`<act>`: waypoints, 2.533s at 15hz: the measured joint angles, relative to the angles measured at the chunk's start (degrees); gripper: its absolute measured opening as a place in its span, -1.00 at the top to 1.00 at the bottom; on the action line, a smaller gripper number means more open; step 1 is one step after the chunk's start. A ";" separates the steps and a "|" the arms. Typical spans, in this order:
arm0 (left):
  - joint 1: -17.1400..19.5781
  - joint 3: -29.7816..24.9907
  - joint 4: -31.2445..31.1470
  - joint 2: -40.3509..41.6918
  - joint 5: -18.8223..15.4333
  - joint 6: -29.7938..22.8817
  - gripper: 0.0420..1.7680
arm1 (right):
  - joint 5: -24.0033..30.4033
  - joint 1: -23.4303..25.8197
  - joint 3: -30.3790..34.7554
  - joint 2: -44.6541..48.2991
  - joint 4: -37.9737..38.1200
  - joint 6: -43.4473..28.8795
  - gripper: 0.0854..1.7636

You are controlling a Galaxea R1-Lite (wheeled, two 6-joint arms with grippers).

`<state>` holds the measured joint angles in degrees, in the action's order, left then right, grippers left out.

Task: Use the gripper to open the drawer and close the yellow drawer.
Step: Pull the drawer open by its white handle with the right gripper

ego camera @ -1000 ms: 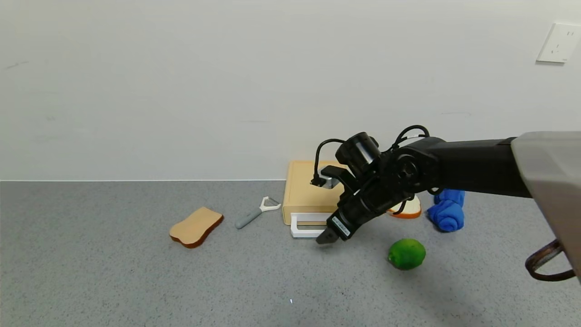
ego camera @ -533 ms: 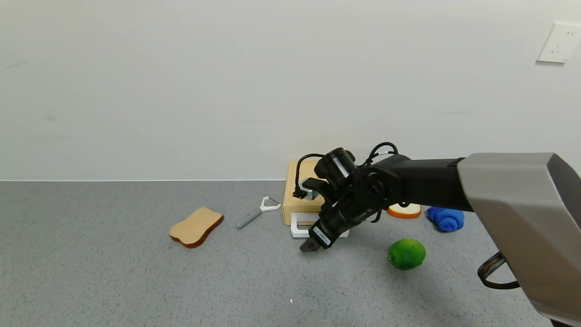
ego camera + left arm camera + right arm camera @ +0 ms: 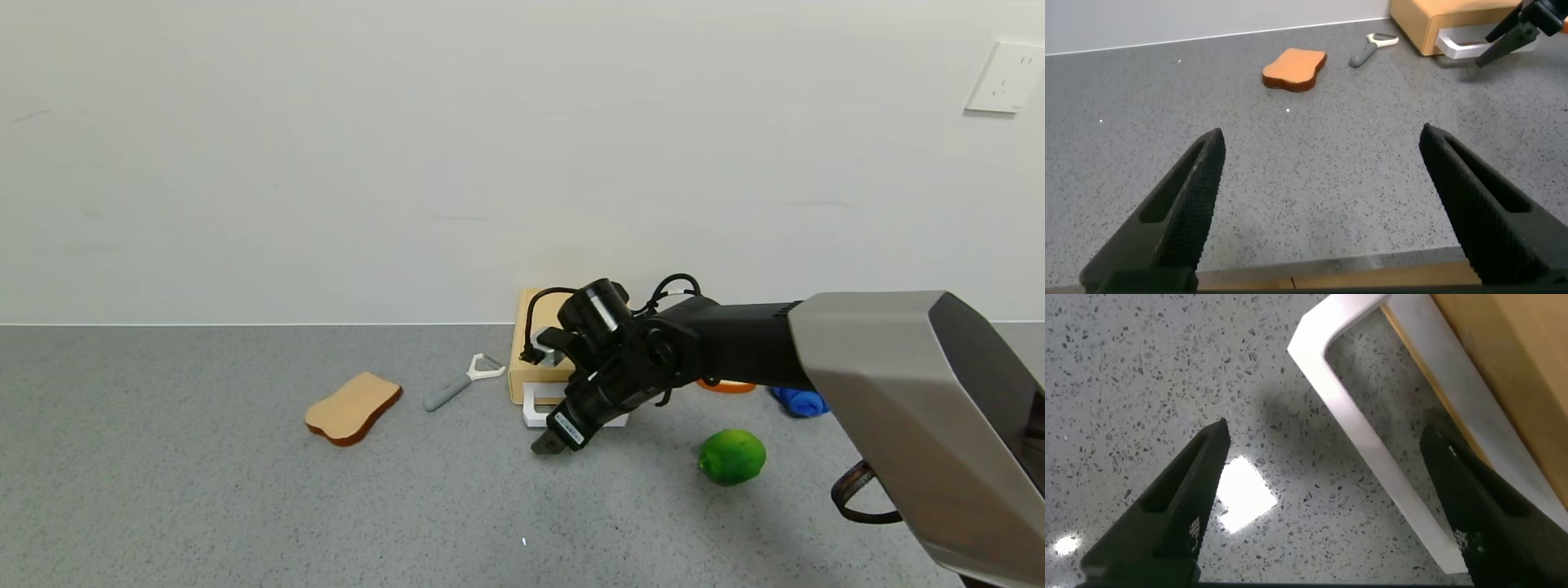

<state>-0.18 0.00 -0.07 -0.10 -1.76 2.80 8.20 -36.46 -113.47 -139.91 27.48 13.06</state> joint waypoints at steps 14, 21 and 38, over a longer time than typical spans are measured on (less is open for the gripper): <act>0.00 0.00 0.00 0.00 0.00 0.00 -0.94 | 0.28 -0.48 0.11 -1.13 0.22 -2.56 -0.94; 0.00 0.00 0.02 0.00 0.00 0.00 -0.94 | 0.69 -1.74 0.63 0.41 6.19 -4.49 -0.94; 0.00 0.00 0.02 0.00 0.00 -0.02 -0.94 | 0.67 -6.14 7.27 4.38 9.03 -13.35 -0.94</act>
<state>-0.18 0.00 -0.05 -0.10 -1.76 2.78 8.87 -42.61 -106.20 -135.53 36.51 -0.29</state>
